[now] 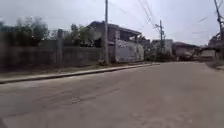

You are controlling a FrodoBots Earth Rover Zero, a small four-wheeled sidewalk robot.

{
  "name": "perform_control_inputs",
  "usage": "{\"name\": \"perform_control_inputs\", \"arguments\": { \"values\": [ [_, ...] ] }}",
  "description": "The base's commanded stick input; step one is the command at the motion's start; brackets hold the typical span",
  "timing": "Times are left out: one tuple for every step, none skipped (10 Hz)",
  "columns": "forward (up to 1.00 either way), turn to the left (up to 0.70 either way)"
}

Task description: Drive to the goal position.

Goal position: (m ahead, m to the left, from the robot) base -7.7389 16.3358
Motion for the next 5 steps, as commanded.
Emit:
{"name": "perform_control_inputs", "arguments": {
  "values": [
    [1.0,0.41],
    [1.0,0.41],
    [1.0,0.41],
    [1.0,0.41],
    [1.0,0.41]
  ]
}}
